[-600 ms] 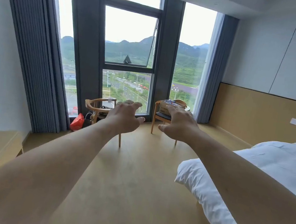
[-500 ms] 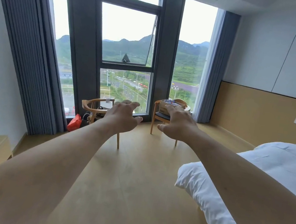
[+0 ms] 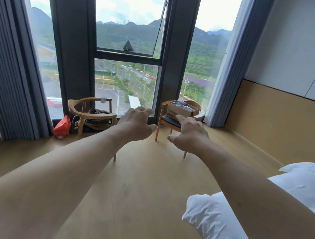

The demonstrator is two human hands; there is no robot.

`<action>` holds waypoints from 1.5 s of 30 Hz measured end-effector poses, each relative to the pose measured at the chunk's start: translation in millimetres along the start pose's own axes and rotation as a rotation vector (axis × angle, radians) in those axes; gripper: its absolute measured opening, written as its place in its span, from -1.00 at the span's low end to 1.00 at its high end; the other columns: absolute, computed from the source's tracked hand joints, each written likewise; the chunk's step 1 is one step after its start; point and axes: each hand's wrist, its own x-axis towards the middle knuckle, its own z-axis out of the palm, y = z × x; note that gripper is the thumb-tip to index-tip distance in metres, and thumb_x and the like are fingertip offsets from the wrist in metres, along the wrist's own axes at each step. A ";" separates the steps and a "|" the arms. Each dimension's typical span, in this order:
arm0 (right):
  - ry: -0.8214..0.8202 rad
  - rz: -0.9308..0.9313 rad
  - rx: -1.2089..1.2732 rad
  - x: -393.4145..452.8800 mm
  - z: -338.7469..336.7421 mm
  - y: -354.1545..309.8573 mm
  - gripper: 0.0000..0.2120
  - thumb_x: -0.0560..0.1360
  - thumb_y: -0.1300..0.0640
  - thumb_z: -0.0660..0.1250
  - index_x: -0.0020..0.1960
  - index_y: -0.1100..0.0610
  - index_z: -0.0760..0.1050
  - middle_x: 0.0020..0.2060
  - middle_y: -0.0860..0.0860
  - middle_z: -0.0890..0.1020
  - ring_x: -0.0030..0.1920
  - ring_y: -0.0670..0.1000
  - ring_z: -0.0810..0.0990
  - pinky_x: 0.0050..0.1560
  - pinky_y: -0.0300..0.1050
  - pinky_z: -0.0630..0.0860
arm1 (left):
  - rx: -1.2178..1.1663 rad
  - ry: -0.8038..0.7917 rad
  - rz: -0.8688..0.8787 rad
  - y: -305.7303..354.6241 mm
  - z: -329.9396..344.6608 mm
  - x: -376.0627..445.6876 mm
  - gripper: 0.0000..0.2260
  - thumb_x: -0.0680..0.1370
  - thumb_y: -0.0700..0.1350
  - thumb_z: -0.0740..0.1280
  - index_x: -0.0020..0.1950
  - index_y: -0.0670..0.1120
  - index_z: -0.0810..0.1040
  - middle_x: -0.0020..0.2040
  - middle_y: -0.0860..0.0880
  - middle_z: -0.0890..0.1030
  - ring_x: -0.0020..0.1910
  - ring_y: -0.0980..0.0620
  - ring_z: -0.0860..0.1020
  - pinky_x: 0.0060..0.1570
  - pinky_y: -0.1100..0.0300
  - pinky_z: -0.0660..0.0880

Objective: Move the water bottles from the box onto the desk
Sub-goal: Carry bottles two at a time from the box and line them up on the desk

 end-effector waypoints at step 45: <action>-0.086 0.271 0.054 1027.0 184.1 229.0 -0.31 0.47 -0.21 0.39 0.52 -0.06 0.27 0.39 0.13 0.44 0.41 0.23 0.38 0.32 0.22 0.47 | 0.011 -0.154 0.156 -129.8 313.4 1061.8 -0.46 0.59 0.06 0.39 0.55 0.06 0.36 0.50 -0.09 0.42 0.45 -0.16 0.36 0.30 -0.09 0.42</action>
